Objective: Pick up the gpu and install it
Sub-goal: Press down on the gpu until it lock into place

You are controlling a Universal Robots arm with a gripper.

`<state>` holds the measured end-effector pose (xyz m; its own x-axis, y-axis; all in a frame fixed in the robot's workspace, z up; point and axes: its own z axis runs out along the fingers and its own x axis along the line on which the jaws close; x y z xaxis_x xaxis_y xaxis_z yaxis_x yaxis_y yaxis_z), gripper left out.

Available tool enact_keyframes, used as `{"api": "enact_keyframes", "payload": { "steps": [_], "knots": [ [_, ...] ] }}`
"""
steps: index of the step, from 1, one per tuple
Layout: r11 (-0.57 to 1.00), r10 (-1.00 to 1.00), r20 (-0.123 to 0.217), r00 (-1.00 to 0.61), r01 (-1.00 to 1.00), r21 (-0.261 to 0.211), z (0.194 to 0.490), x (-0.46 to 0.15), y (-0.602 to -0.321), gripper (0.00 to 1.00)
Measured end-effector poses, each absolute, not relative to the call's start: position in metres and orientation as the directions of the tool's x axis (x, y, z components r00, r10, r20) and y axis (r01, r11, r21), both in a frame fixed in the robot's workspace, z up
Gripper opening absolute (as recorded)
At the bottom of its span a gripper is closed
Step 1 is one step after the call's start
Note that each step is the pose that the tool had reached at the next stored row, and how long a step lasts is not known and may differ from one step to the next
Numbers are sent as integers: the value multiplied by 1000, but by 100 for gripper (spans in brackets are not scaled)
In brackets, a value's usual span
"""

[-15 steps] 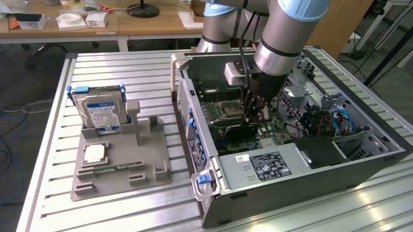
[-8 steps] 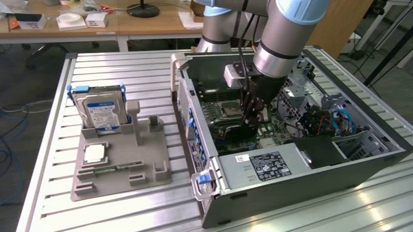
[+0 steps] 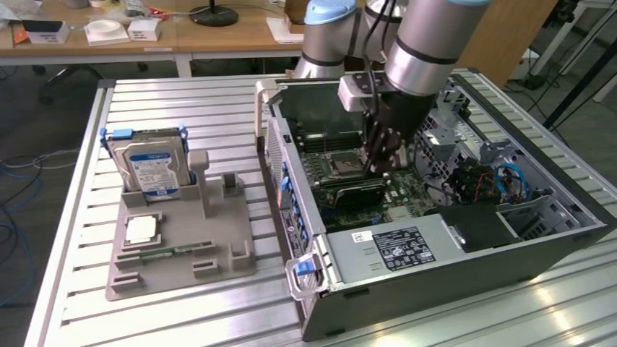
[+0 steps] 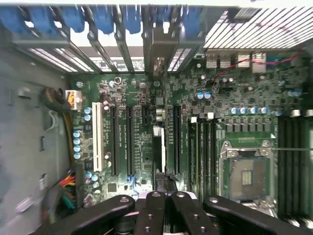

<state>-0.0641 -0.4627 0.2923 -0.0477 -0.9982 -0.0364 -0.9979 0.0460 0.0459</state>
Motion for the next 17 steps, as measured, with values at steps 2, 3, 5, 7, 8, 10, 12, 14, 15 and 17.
{"api": "enact_keyframes", "payload": {
  "steps": [2, 3, 5, 7, 8, 10, 12, 14, 15, 17],
  "knots": [
    [46, -998, -36, -48, -998, 46, 301, -64, -463, 11],
    [46, -998, -36, -48, -998, 46, 306, -64, -463, 11],
    [46, -998, -36, -48, -998, 46, 315, -64, -463, 11],
    [46, -998, -36, -48, -998, 46, 324, -64, -463, 11],
    [46, -998, -36, -48, -998, 46, 329, -64, -463, 11],
    [46, -998, -36, -48, -998, 46, 338, -64, -463, 11],
    [46, -998, -36, -48, -998, 46, 347, -64, -463, 11],
    [46, -998, -36, -48, -998, 46, 356, -64, -463, 11],
    [46, -998, -36, -48, -998, 46, 357, -64, -463, 11],
    [46, -998, -37, -48, -998, 46, 357, -64, -463, 11]
  ]
}}
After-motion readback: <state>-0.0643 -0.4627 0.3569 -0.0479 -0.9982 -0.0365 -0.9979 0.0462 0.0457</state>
